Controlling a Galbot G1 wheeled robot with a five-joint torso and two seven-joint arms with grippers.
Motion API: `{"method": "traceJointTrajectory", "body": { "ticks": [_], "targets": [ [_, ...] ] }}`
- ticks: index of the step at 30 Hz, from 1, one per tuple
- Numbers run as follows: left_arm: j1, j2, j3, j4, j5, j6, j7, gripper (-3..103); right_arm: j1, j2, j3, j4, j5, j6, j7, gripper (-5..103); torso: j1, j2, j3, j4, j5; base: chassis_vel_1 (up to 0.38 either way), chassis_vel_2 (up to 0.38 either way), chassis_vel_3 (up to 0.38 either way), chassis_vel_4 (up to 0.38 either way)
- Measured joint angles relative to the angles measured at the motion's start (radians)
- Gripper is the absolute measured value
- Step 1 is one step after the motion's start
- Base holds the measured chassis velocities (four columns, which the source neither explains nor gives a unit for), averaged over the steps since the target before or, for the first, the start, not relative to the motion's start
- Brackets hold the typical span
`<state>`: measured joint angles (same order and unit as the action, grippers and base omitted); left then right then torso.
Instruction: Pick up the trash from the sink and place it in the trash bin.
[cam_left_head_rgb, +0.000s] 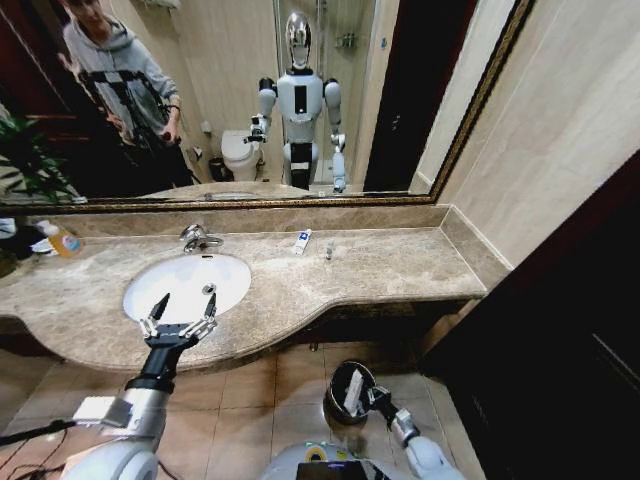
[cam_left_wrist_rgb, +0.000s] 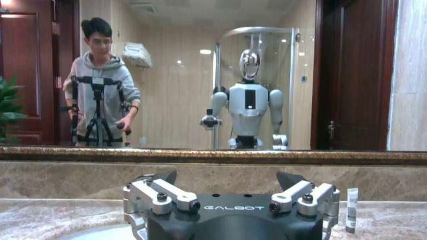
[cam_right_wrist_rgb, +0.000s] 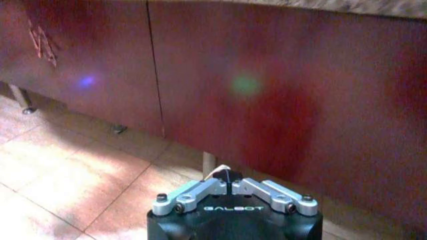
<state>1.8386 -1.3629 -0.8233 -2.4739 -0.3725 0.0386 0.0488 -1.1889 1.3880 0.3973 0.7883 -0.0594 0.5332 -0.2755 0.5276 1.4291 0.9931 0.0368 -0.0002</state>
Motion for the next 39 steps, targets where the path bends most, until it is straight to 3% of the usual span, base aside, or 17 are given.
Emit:
{"method": "traceJointTrajectory", "body": {
  "ticks": [8, 17, 19, 22, 28, 35, 38, 39],
  "targets": [
    [0.0, 0.0, 0.0, 0.0, 0.0, 0.0, 0.0, 100, 0.106, 0.038, 0.018, -0.144, -0.098, 0.012, 0.009, 0, 0.0, 0.0, 0.0, 0.0001, 0.0002, 0.0, 0.0, 0.0, 0.0],
    [0.0, 0.0, 0.0, 0.0, 0.0, 0.0, 0.0, 100, 0.139, 0.036, 0.018, -0.217, -0.104, -0.015, -0.007, 0, 0.0, 0.0, 0.0, 0.0, 0.0001, 0.0, 0.0, 0.0, 0.0],
    [0.0, 0.0, 0.0, 0.0, 0.0, 0.0, 0.0, 100, 0.147, 0.032, 0.02, -0.24, -0.104, -0.021, -0.008, 11, 0.0, 0.0, 0.0, 0.0, 0.0002, 0.0, 0.0, 0.0, 0.0],
    [0.0, 0.0, 0.0, 0.0, 0.0, 0.0, 0.0, 100, 0.147, 0.027, 0.02, -0.241, -0.104, -0.03, -0.008, 16, 0.0, 0.0, 0.0, 0.0, 0.0001, 0.0, 0.0, 0.0, 0.0],
    [0.0, 0.0, 0.0, 0.0, 0.0, 0.0, 0.0, 100, 0.135, 0.018, 0.02, -0.215, -0.103, -0.047, -0.008, 43, 0.0, 0.0, 0.0, 0.0001, 0.0002, 0.0, 0.0, 0.0, 0.0],
    [0.0, 0.0, 0.0, 0.0, 0.0, 0.0, 0.0, 100, 0.115, 0.012, 0.025, -0.189, -0.098, -0.053, -0.01, 65, 0.0, 0.0, 0.0, 0.0, 0.0003, 0.0, 0.0, 0.0, 0.0],
    [0.0, 0.0, 0.0, 0.0, 0.0, 0.0, 0.0, 100, 0.079, 0.004, 0.03, -0.138, -0.046, -0.051, -0.011, 81, 0.0, 0.0, 0.0, 0.0001, 0.0003, 0.0, 0.0, 0.0, 0.0],
    [0.0, 0.0, 0.0, 0.0, 0.0, 0.0, 0.0, 100, 0.079, 0.004, 0.03, -0.138, -0.046, -0.051, -0.011, 81, 0.0, 0.0, 0.0, 0.0001, 0.0003, 0.0, 0.0, 0.0, 0.0]
  ]
}}
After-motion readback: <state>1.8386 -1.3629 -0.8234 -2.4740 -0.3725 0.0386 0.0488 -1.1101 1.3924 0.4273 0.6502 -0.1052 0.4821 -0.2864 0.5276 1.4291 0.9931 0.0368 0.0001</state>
